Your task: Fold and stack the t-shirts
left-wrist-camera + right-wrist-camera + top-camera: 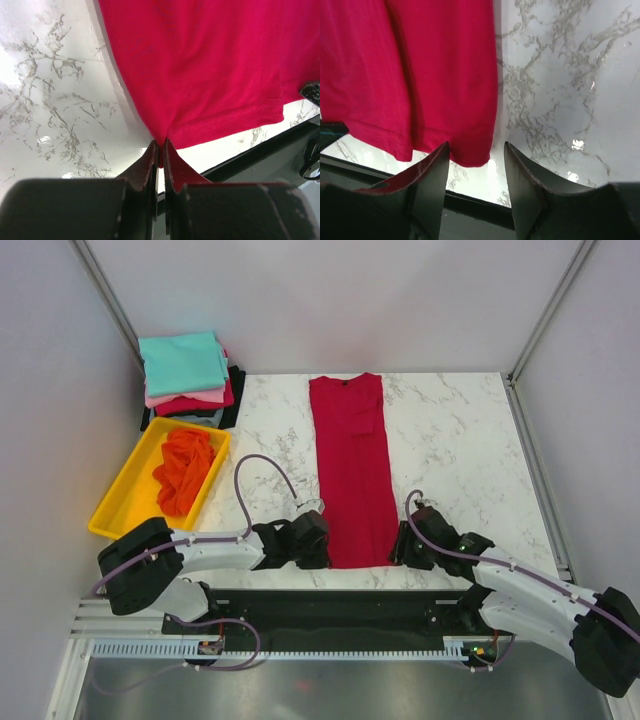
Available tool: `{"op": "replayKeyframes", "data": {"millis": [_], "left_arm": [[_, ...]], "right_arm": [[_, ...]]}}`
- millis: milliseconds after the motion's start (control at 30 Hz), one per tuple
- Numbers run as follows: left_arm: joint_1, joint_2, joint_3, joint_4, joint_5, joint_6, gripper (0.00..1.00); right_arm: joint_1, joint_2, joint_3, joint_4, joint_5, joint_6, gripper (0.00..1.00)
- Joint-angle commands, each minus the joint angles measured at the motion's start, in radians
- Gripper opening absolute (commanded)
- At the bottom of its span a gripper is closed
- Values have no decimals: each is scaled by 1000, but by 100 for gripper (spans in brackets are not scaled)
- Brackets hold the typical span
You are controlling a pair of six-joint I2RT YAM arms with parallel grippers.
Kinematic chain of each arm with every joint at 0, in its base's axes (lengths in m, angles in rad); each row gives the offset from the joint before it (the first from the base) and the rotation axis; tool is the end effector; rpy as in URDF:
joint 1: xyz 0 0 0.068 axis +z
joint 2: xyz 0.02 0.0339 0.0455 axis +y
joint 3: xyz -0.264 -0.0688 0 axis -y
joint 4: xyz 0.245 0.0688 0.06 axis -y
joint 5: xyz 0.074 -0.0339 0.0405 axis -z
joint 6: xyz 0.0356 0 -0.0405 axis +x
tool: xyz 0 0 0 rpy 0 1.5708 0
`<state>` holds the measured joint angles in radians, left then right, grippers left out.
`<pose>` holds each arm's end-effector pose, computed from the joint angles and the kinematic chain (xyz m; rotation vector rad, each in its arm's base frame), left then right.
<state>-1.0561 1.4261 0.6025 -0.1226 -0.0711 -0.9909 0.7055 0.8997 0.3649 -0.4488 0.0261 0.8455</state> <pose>0.1285 -0.2220 0.1470 0.0565 2.6743 -0.6879 0.1208 0.1017 0.1558 0.1960 2.6464 0.5369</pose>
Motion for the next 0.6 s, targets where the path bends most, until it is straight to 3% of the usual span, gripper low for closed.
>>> {"op": "replayKeyframes", "data": {"millis": [0,100,200,300,333,567], "left_arm": [[-8,-19,-13,21,-29,-31,7],[-8,-30,-24,23,-27,-35,6],[-10,-55,-49,23,-30,-52,4],[-12,-97,-85,20,-36,-77,3],[-12,-110,-105,20,-39,-93,3],[-21,-197,-152,18,-52,-152,2]], "right_arm": [[8,41,-4,65,50,20,56],[8,68,9,70,55,7,49],[8,68,8,68,61,6,35],[8,50,0,53,60,10,13],[9,42,-7,52,57,16,1],[26,-33,-52,70,-5,58,0]]}}
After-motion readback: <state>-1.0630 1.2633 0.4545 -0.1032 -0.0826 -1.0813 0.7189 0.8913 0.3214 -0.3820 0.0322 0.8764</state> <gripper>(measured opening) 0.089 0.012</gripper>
